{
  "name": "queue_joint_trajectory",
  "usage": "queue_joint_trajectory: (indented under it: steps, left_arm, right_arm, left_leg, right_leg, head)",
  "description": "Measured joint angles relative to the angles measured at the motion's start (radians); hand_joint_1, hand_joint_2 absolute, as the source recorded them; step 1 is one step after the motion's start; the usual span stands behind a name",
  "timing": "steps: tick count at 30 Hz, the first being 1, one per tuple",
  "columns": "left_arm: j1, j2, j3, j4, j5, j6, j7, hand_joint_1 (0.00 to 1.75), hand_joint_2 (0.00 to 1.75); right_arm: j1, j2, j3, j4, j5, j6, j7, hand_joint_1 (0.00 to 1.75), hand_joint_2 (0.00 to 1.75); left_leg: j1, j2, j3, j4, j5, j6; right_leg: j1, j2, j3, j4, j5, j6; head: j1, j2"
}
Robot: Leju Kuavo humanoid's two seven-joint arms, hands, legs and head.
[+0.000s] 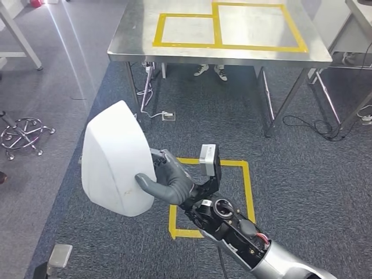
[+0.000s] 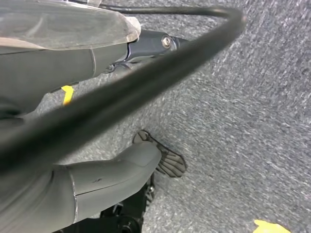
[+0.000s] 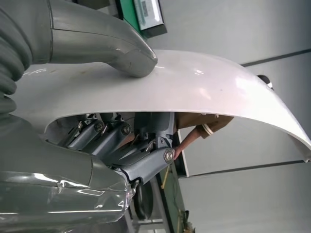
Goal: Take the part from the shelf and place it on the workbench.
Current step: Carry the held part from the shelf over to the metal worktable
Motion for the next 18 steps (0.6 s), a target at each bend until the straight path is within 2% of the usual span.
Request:
queue_joint_trajectory:
  steps: [1,2,4,6,8,10,11,12,14,15,16,17,18]
  left_arm:
    - [0.0,0.0,0.0,0.0,0.001,0.0,0.0,0.0,1.75]
    - [0.0,0.0,0.0,0.0,0.001,0.0,0.0,0.0,1.75]
    - [-0.001,-0.001,0.0,0.0,0.002,0.0,0.0,0.0,1.75]
    - [-0.003,-0.002,0.0,0.0,0.001,0.0,0.0,0.0,1.75]
    - [-0.003,-0.004,0.0,0.0,0.001,0.0,0.0,0.0,1.75]
    - [-0.002,-0.006,-0.001,0.0,-0.001,-0.001,0.0,0.0,1.75]
    - [-0.004,-0.006,-0.001,0.0,-0.001,-0.002,0.0,0.0,1.75]
    - [-0.006,-0.006,-0.001,0.0,-0.001,-0.003,0.0,0.0,1.75]
    - [-0.007,-0.003,-0.001,0.0,-0.001,-0.003,0.0,0.0,1.75]
    - [-0.004,-0.003,-0.001,0.0,-0.001,-0.003,0.0,0.0,1.75]
    - [-0.002,-0.002,-0.001,0.0,-0.001,-0.003,0.0,0.0,1.75]
    - [0.0,-0.001,-0.001,0.0,-0.001,-0.003,0.0,0.0,1.75]
    - [0.001,0.0,-0.001,0.0,-0.002,-0.003,0.0,0.0,1.75]
  right_arm:
    - [0.001,-0.001,0.0,0.0,-0.002,0.001,0.0,1.69,1.75]
    - [0.001,-0.001,0.0,0.0,-0.003,0.001,0.0,1.69,1.75]
    - [0.001,-0.002,0.001,0.0,-0.004,0.001,0.0,1.69,1.75]
    - [0.0,-0.003,0.001,0.0,-0.004,0.001,-0.001,1.69,1.75]
    - [-0.001,-0.003,0.0,-0.001,-0.004,0.001,-0.004,1.69,1.75]
    - [-0.002,-0.003,0.0,-0.002,-0.004,0.002,-0.006,1.69,1.75]
    - [-0.004,-0.003,0.0,-0.002,-0.004,0.002,-0.006,1.69,1.75]
    - [-0.005,-0.003,0.0,-0.002,-0.004,0.003,-0.006,1.69,1.75]
    - [-0.004,-0.003,0.0,-0.002,-0.004,0.003,-0.006,1.69,1.75]
    - [-0.002,-0.003,0.001,-0.002,-0.004,0.004,-0.006,1.69,1.75]
    - [-0.001,-0.003,0.001,-0.002,-0.004,0.004,-0.006,1.69,1.75]
    - [0.0,-0.003,0.001,-0.002,-0.004,0.004,-0.006,1.69,1.75]
    - [0.001,-0.003,0.001,-0.002,-0.004,0.004,-0.007,1.69,1.75]
  left_leg:
    - [-0.002,-0.002,0.011,0.0,-0.009,0.0]
    - [-0.004,-0.004,0.025,0.0,-0.018,-0.001]
    - [-0.008,-0.007,0.05,-0.001,-0.036,-0.003]
    - [-0.006,-0.009,0.06,-0.004,-0.049,-0.011]
    - [-0.002,-0.009,0.067,-0.003,-0.05,-0.024]
    - [0.0,-0.008,0.065,0.025,-0.053,-0.035]
    - [0.001,-0.007,0.045,0.064,-0.061,-0.039]
    - [0.002,-0.007,0.01,0.122,-0.076,-0.042]
    - [0.001,-0.007,-0.081,0.245,-0.12,-0.049]
    - [0.002,-0.007,-0.116,0.277,-0.135,-0.051]
    - [0.003,-0.007,-0.135,0.274,-0.134,-0.052]
    - [0.004,-0.006,-0.136,0.236,-0.109,-0.053]
    - [0.006,-0.005,-0.124,0.17,-0.061,-0.053]
  right_leg:
    - [0.0,0.0,-0.01,-0.009,0.009,-0.003]
    - [0.001,0.0,-0.003,-0.054,0.04,-0.009]
    - [0.007,0.002,0.03,-0.186,0.139,-0.026]
    - [0.017,0.001,0.053,-0.269,0.191,-0.038]
    - [0.023,0.001,0.071,-0.292,0.192,-0.046]
    - [0.02,0.002,0.099,-0.309,0.193,-0.053]
    - [0.018,0.001,0.114,-0.317,0.19,-0.056]
    - [0.016,0.0,0.124,-0.32,0.185,-0.059]
    - [0.015,0.001,0.139,-0.321,0.171,-0.064]
    - [0.015,0.003,0.148,-0.321,0.162,-0.064]
    - [0.015,0.004,0.159,-0.321,0.152,-0.063]
    - [0.014,0.006,0.173,-0.32,0.14,-0.061]
    - [0.014,0.006,0.189,-0.32,0.127,-0.058]
  head:
    - [0.004,0.0]
    - [0.009,0.0]
    - [0.015,0.0]
    - [0.016,0.0]
    - [0.017,0.0]
    - [0.018,0.0]
    - [0.015,0.0]
    - [0.01,0.0]
    - [-0.001,0.0]
    - [-0.007,0.0]
    - [-0.012,0.0]
    - [-0.017,0.0]
    - [-0.022,0.0]
